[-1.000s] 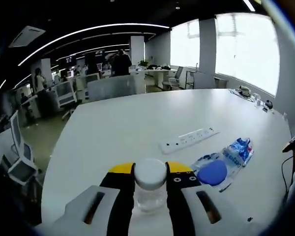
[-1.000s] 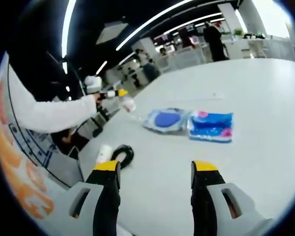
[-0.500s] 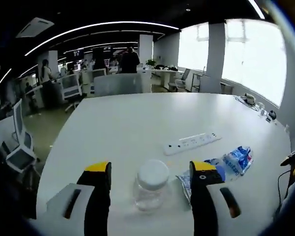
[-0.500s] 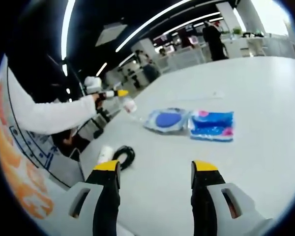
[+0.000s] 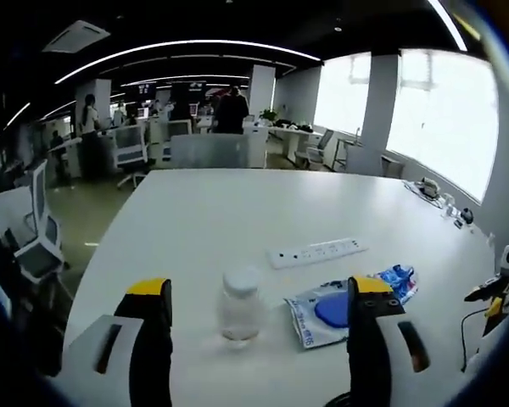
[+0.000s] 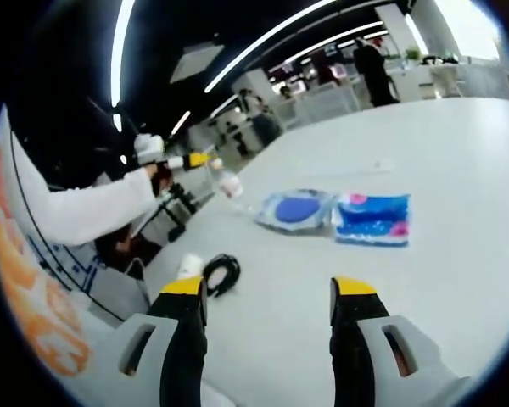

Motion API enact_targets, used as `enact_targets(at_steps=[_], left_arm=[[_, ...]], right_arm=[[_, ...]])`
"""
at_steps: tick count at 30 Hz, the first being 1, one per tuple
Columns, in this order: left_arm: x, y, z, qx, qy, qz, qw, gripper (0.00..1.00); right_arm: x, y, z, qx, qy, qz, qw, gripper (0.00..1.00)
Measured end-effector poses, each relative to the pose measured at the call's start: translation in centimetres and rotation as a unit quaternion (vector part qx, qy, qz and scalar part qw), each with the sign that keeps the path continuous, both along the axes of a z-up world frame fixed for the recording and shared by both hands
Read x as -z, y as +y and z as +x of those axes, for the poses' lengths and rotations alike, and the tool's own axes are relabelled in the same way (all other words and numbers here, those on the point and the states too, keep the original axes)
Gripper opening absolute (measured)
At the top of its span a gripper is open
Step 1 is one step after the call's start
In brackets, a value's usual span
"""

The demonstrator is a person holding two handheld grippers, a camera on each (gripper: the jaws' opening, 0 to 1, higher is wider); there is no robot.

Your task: Arrange the tabletop items into an orderly group along one side of the table until the central work area is clear of visible clutter.

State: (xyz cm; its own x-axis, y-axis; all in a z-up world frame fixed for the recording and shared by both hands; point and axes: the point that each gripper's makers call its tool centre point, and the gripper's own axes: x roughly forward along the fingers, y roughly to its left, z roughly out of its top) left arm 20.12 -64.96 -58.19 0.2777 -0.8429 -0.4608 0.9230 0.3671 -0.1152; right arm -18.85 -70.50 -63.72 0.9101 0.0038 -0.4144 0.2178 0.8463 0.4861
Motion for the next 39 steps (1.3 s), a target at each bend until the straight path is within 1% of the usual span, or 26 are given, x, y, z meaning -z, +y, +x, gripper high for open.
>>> enact_targets(at_steps=[1, 4, 9, 12, 16, 19, 21, 23, 25, 30, 31, 32, 35, 39], left_arm=[[-0.1, 0.1, -0.2, 0.000, -0.001, -0.001, 1.0000, 0.86], [-1.0, 1.2, -1.9, 0.006, -0.001, -0.008, 0.9999, 0.86], [-2.2, 3.2, -4.1, 0.008, -0.011, -0.011, 0.9998, 0.85], [-3.0, 4.5, -5.7, 0.003, -0.014, -0.014, 0.9998, 0.85], [-3.4, 6.4, -7.2, -0.010, -0.014, -0.016, 0.9997, 0.85], [-3.1, 7.9, -8.1, -0.026, -0.004, -0.016, 0.9995, 0.85], [-2.7, 9.0, -8.6, -0.041, 0.007, -0.018, 0.9990, 0.84], [-2.1, 9.8, -8.6, -0.050, 0.012, -0.019, 0.9985, 0.83], [-1.5, 10.8, -8.9, -0.058, 0.018, -0.021, 0.9979, 0.83], [0.6, 12.9, -9.6, -0.083, 0.050, -0.022, 0.9950, 0.82], [0.9, 13.1, -9.7, -0.085, 0.054, -0.020, 0.9947, 0.81], [1.2, 13.4, -10.4, -0.084, 0.056, -0.013, 0.9948, 0.80], [1.8, 13.9, -11.2, -0.083, 0.058, 0.000, 0.9949, 0.79], [1.9, 14.3, -11.5, -0.085, 0.063, 0.005, 0.9944, 0.78]], right_arm=[[-0.1, 0.0, -0.1, 0.001, -0.002, 0.000, 1.0000, 0.57], [-0.3, 0.1, -0.5, 0.003, -0.009, -0.002, 1.0000, 0.57], [0.1, 0.7, -1.8, 0.009, -0.011, -0.001, 0.9999, 0.57], [0.3, 0.9, -2.7, 0.014, -0.011, 0.001, 0.9998, 0.57], [0.3, 0.7, -3.9, 0.025, -0.007, 0.000, 0.9997, 0.57], [0.1, 0.4, -4.6, 0.037, -0.008, -0.001, 0.9993, 0.57], [0.0, 0.0, -5.0, 0.043, -0.009, -0.003, 0.9990, 0.57], [-0.1, -0.3, -5.3, 0.047, -0.010, -0.003, 0.9989, 0.57], [-0.2, -0.5, -5.4, 0.048, -0.009, -0.006, 0.9988, 0.57], [-0.2, -0.3, -5.5, 0.042, -0.007, -0.008, 0.9991, 0.57], [-0.2, -0.2, -5.5, 0.040, -0.007, -0.007, 0.9991, 0.56], [-0.1, -0.1, -5.5, 0.040, -0.006, -0.006, 0.9992, 0.56], [-0.1, 0.1, -5.4, 0.039, -0.006, -0.003, 0.9992, 0.56], [0.3, 0.4, -5.1, 0.034, -0.005, 0.003, 0.9994, 0.56]])
